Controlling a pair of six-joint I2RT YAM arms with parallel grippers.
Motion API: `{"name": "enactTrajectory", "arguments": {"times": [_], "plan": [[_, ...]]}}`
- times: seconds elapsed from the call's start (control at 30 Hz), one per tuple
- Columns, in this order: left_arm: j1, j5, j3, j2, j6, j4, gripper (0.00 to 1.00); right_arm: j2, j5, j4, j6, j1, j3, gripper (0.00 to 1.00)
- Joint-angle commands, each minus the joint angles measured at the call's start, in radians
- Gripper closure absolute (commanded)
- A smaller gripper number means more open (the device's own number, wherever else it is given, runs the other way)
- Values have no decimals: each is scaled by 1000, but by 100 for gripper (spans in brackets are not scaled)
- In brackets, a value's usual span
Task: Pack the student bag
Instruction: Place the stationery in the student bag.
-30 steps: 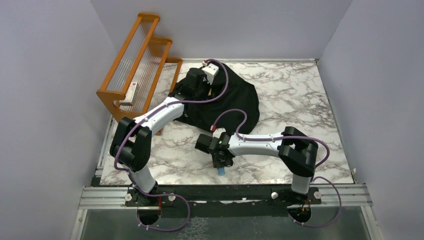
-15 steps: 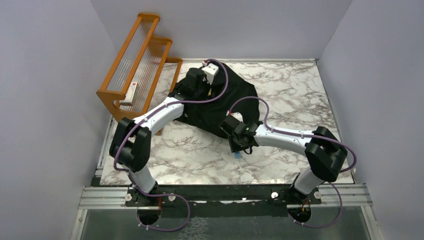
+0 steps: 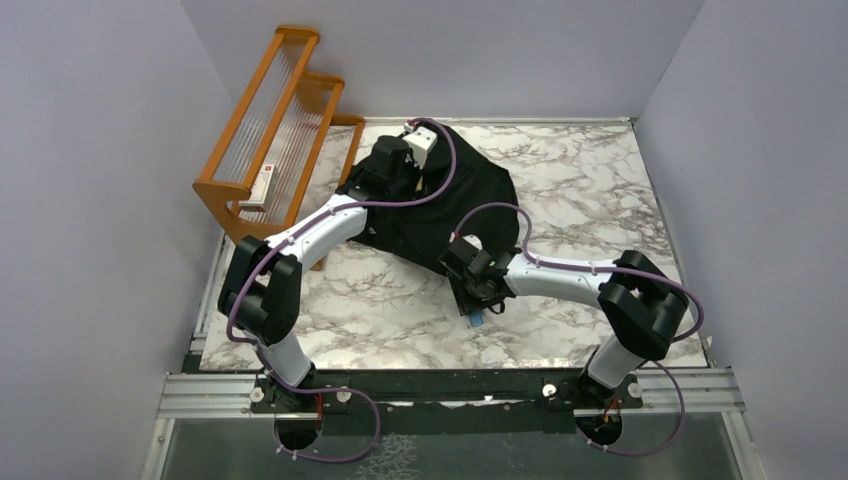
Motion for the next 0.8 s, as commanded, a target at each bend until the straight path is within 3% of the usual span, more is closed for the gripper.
{"name": "enactTrajectory", "arguments": {"times": [0.0,0.47,0.77], "plan": [[-3,10,6,-49,3,31,100,9,4,-20,39,5,-21,44],[-3,14,11,-43,3,26,100,-86,-62,-99,125,25,-62,40],[-3,11,11,-40,5,26,100,-7,-45,-61,120,25,-24,44]]}}
